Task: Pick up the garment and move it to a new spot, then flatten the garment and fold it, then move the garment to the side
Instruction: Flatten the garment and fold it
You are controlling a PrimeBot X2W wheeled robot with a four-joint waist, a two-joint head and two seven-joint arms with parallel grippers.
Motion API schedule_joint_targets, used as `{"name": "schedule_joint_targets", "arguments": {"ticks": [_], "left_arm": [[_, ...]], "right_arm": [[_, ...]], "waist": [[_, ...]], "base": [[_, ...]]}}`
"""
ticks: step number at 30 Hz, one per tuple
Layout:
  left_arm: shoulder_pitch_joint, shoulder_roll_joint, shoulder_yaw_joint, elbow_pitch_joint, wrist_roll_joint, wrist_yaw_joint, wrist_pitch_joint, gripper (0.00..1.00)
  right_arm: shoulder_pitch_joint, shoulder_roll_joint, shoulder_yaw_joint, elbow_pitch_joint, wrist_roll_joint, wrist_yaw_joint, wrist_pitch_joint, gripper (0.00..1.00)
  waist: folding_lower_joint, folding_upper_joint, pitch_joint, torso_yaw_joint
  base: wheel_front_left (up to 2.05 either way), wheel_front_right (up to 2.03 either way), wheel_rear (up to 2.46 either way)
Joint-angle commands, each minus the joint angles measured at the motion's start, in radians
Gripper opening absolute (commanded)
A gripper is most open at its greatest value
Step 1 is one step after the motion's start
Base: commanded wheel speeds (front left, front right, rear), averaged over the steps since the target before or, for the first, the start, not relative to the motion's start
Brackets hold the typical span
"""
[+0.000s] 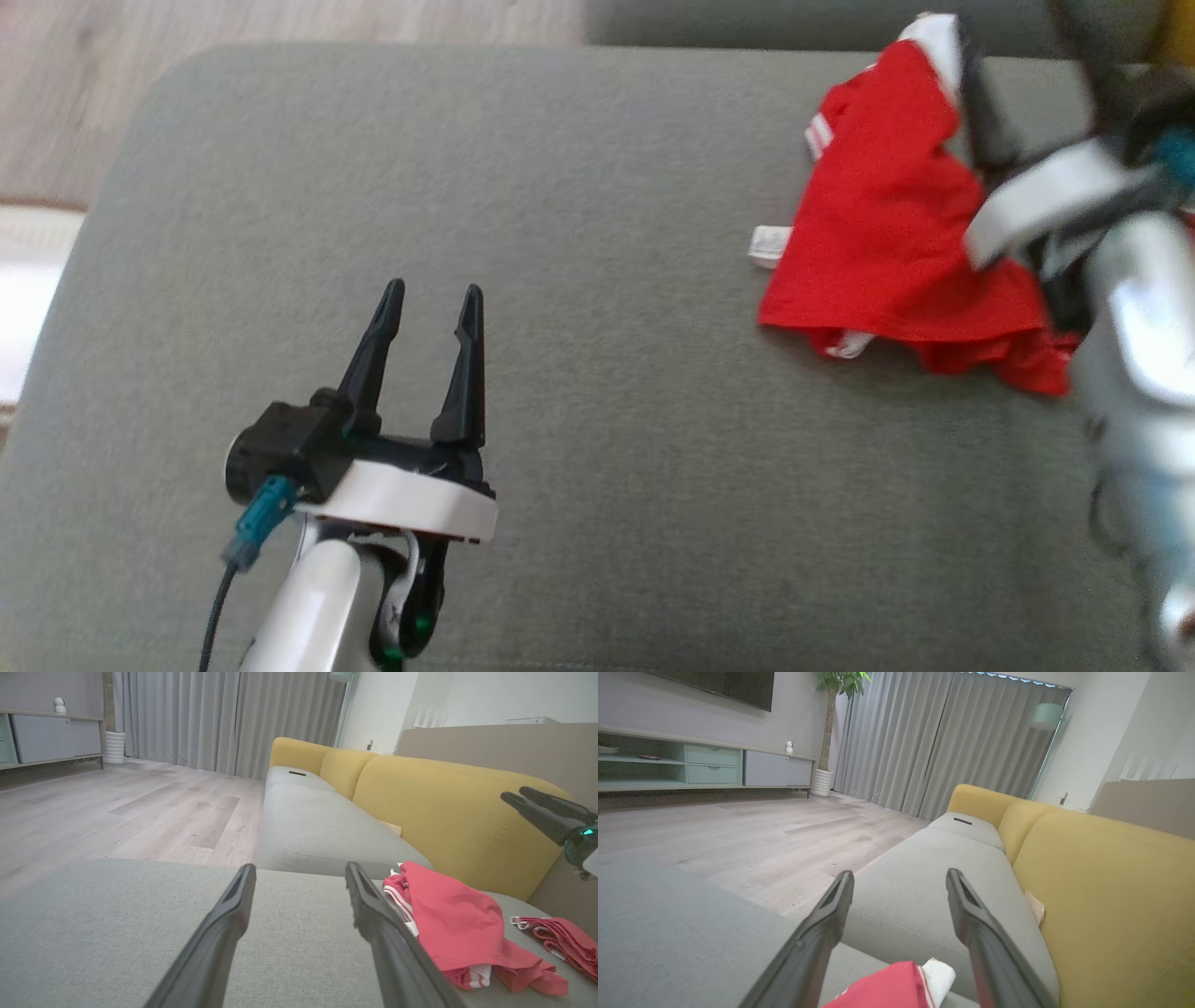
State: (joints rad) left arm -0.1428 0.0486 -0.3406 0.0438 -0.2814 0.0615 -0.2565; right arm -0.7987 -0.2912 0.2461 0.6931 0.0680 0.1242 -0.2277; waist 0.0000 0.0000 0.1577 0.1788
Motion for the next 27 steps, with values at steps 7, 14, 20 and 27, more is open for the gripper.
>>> {"name": "schedule_joint_targets", "arguments": {"ticks": [7,14,20,27], "left_arm": [[0.013,0.002,0.048,-0.028,0.016,-0.005,-0.005,1.0],[0.03,0.002,0.044,-0.023,0.019,-0.008,-0.005,1.0],[0.025,0.002,0.026,-0.017,0.017,-0.014,-0.005,1.0],[0.018,0.002,0.025,-0.017,0.01,-0.015,-0.005,1.0]], "right_arm": [[0.246,0.093,-0.023,-0.211,0.01,0.007,0.021,1.0],[0.499,0.193,-0.08,-0.375,-0.023,0.007,0.068,1.0],[0.583,0.223,-0.053,-0.418,-0.08,0.007,0.091,1.0],[0.552,0.224,-0.061,-0.386,-0.172,0.007,0.106,1.0]], "waist": [[0.0,0.0,-0.065,-0.078],[0.0,0.0,-0.083,-0.099],[0.0,0.0,-0.074,-0.084],[0.0,0.0,-0.047,-0.037]], "base": [[0.0,0.0,0.0],[0.0,0.0,0.0],[0.0,0.0,0.0],[0.0,0.0,0.0]]}}
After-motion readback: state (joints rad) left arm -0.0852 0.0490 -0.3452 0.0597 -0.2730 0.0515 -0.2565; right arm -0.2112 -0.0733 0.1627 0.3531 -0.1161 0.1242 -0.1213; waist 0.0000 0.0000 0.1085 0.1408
